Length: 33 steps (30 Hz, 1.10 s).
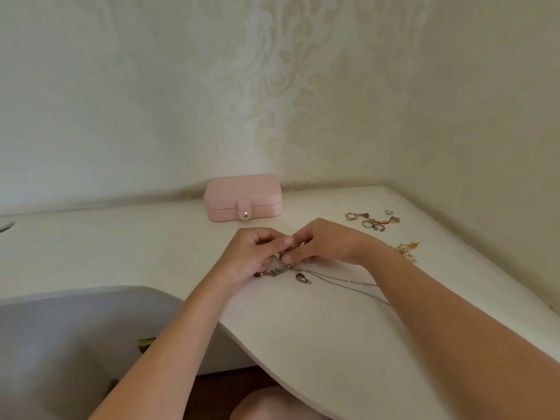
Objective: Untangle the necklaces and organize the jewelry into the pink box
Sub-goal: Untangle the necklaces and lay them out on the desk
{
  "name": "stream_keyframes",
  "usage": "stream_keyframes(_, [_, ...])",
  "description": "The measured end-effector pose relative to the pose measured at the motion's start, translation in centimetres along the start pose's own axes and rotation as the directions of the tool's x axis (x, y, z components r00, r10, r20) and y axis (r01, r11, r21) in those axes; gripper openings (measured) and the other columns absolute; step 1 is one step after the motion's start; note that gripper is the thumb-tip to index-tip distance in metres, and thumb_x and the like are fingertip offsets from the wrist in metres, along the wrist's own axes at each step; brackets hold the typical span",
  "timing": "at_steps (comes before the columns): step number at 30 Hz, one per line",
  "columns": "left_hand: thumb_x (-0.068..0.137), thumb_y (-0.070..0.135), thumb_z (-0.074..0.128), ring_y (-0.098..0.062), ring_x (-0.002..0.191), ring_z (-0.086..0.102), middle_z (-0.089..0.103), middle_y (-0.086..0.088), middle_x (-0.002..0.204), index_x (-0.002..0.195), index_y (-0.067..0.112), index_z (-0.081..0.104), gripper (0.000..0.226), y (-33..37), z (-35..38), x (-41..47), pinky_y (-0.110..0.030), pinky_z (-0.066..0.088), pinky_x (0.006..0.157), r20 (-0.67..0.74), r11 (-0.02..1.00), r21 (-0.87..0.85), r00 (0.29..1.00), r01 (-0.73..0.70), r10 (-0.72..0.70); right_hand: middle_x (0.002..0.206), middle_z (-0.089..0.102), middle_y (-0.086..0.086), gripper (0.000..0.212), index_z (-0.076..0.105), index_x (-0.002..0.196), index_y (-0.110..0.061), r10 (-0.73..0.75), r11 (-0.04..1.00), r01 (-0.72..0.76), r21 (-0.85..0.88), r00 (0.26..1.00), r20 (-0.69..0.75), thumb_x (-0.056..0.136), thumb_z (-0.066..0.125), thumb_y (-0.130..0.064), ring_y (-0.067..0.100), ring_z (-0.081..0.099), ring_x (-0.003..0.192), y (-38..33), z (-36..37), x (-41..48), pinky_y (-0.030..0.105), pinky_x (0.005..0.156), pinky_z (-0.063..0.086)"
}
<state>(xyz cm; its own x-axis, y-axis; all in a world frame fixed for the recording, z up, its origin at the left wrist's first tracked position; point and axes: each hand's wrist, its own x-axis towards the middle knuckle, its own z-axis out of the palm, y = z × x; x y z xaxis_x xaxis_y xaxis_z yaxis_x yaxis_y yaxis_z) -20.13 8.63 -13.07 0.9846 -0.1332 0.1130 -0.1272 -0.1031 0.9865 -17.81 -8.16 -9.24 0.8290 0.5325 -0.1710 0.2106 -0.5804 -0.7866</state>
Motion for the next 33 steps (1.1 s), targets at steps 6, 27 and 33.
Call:
stream_keyframes(6, [0.088,0.018,0.064,-0.005,0.039,0.026,0.043,0.008,0.048,0.074,0.007,0.065,0.018,-0.3,0.0,0.7,-0.015,0.023,0.039,-0.078,1.000,0.020,0.997,0.001,0.001,0.059,0.056,-0.002,0.012,0.075,0.088,-0.011,-0.096,0.972,0.103,0.213,0.994,-0.041,0.082,0.072,-0.021,0.001,0.044,0.049,1.9,0.3,1.2,0.011,0.053,0.036])
stream_keyframes(27, [0.079,0.003,0.072,-0.007,0.045,0.040,0.056,-0.002,0.063,0.069,0.013,0.046,0.030,-0.5,-0.5,0.4,-0.014,0.029,0.041,-0.092,0.995,0.085,0.995,0.046,-0.038,0.062,0.061,0.000,0.018,0.064,0.073,-0.006,-0.099,0.878,0.223,0.423,0.950,-0.295,0.088,0.065,-0.017,0.006,0.049,0.046,3.3,1.8,2.1,0.014,0.045,0.039])
stream_keyframes(33, [0.085,0.000,0.065,-0.003,0.041,0.038,0.056,-0.004,0.068,0.071,0.013,0.049,0.025,-0.3,-0.6,0.3,-0.013,0.027,0.038,-0.110,0.998,0.031,0.993,0.051,-0.047,0.067,0.066,-0.006,0.018,0.062,0.075,-0.011,-0.123,0.881,0.242,0.406,0.947,-0.298,0.092,0.059,-0.018,0.006,0.053,0.050,3.3,1.8,2.1,0.018,0.045,0.035])
